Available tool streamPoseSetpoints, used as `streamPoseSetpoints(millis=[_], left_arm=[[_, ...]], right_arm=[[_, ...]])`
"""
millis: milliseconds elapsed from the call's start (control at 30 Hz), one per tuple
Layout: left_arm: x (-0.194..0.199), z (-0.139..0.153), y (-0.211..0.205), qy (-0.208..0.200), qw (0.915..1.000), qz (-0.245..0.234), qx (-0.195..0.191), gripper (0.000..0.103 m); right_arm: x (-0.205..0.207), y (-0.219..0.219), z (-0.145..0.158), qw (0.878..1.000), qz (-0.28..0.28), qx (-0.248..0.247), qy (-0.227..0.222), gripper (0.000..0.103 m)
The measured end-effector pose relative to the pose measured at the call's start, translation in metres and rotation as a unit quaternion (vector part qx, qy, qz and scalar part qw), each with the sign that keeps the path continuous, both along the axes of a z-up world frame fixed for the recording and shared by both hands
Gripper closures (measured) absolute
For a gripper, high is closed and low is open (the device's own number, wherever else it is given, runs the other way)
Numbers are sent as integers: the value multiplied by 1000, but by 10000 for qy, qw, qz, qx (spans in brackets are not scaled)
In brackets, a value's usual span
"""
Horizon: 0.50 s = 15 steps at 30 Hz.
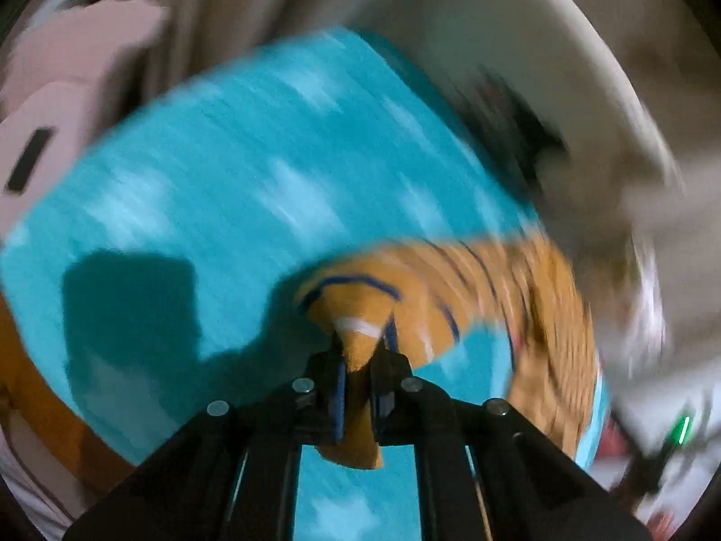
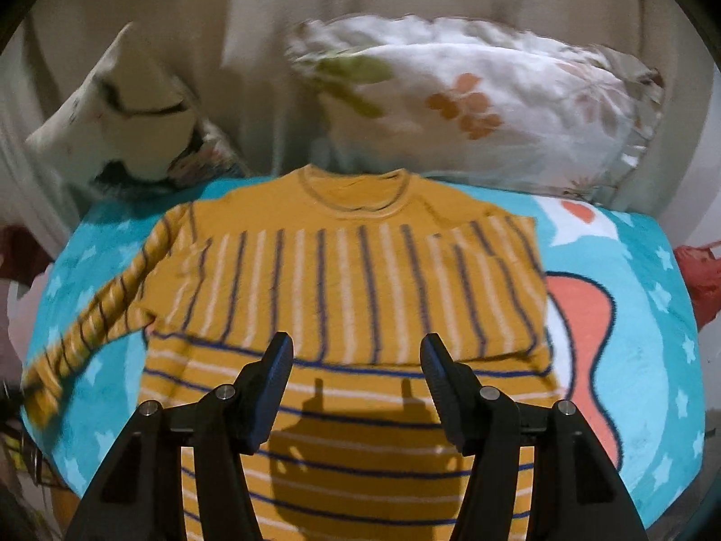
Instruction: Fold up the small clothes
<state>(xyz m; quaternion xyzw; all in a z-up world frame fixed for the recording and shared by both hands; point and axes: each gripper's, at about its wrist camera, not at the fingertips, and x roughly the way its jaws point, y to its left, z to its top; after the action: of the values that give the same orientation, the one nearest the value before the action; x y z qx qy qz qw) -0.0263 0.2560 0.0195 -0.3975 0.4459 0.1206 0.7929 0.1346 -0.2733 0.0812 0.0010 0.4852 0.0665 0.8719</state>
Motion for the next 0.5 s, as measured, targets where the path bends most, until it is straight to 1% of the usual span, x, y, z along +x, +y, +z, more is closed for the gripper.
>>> streamPoseSetpoints(millis=[67, 100, 133, 167, 233, 333, 400, 467, 500], left_arm=[[-7, -4, 41, -121, 9973, 673, -274, 92], [-13, -6, 59, -202, 9946, 933, -412, 87], [-16, -6, 68, -229, 9935, 1027, -442, 79], [-21, -5, 79, -253, 9927, 1112, -380, 75], [-29, -2, 88, -264, 9929, 1146, -182, 52], [-35, -2, 96, -232, 9947, 1003, 30, 43], [-35, -2, 87, -183, 9973, 672, 244, 37], [-27, -2, 72, -59, 9978, 237, 614, 36], [-22, -1, 64, -22, 9968, 2, 803, 36]], right_arm=[[-4, 13, -4, 9999, 87, -17, 88, 40], [-6, 20, -6, 9998, 131, -31, 130, 40], [-8, 26, -8, 9997, 158, -75, 153, 40], [-10, 33, -10, 9996, 191, -136, 170, 40], [-14, 46, -13, 9991, 272, -223, 218, 40], [-16, 63, -19, 9986, 362, -196, 340, 40], [-16, 72, -22, 9982, 397, -190, 401, 40], [-16, 84, -25, 9977, 446, -213, 458, 40], [-17, 88, -26, 9975, 480, -219, 471, 40]])
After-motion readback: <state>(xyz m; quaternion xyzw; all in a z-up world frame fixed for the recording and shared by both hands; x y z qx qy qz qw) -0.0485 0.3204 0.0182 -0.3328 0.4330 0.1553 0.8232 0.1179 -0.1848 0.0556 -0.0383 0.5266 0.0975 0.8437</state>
